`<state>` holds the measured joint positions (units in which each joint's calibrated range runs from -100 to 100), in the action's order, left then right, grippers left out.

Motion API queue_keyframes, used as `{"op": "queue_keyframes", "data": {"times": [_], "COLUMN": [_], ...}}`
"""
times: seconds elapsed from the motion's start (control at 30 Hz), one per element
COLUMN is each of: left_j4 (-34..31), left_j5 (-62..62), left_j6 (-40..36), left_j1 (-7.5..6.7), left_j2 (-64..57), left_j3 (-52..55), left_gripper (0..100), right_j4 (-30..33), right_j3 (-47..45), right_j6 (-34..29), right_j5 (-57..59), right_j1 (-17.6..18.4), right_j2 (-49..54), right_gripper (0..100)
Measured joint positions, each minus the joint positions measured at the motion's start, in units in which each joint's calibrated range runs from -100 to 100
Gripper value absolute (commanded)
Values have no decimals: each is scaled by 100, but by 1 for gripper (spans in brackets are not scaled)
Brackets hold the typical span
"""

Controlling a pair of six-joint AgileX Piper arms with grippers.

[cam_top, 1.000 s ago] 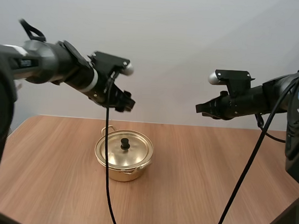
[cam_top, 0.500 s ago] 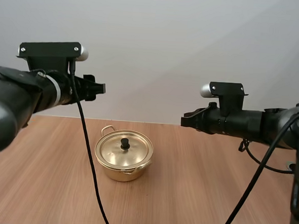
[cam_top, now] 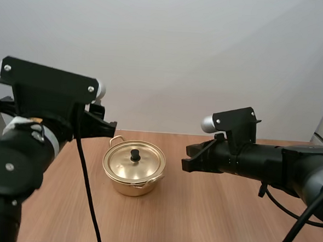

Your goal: Open the pot, put the car inside, and close it

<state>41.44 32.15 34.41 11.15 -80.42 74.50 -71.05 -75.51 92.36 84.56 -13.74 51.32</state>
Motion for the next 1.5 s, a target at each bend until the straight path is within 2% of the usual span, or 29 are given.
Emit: {"op": "queue_keyframes", "data": {"times": [0.17, 0.3, 0.53, 0.73, 0.9, 1.13, 1.27, 1.4, 1.43, 1.5], "left_j4": [-806, -1518, -2717, -3643, -3773, -3773, -3773, -3829, -3838, -3844], "left_j5": [-1079, -1146, -1418, -950, -1437, -2206, -1995, -900, -666, -362], "left_j6": [-717, -1339, -2367, -3271, -3995, -4250, -4250, -4250, -4250, -4250], "left_j1": [-8, -8, -8, -8, -8, -8, -100, -270, -332, -463], "left_j2": [-928, -1665, -1958, -1958, -1958, -1958, -1958, -1958, -1958, -1958], "left_j3": [962, 1786, 2550, 2550, 2550, 2550, 2550, 2550, 2550, 2550], "left_gripper": [100, 100, 100, 100, 100, 100, 100, 100, 95, 67], "right_j4": [832, 1252, 1234, 2080, 2937, 4156, 4763, 5516, 5689, 6046], "right_j3": [-450, -854, -1268, -1944, -2327, -2449, -2449, -2449, -2449, -2449], "right_j6": [-741, -1329, -1951, -2614, -3359, -4417, -4947, -5601, -5752, -6060], "right_j5": [-1006, -2022, -3886, -5430, -5976, -5226, -5303, -5303, -5303, -5303], "right_j1": [545, 890, 954, 954, 990, 1305, 1324, 1324, 1324, 1324], "right_j2": [986, 1759, 3083, 4218, 4849, 4868, 4868, 4868, 4868, 4868], "right_gripper": [0, 0, 0, 0, 0, 0, 0, 0, 0, 0]}}
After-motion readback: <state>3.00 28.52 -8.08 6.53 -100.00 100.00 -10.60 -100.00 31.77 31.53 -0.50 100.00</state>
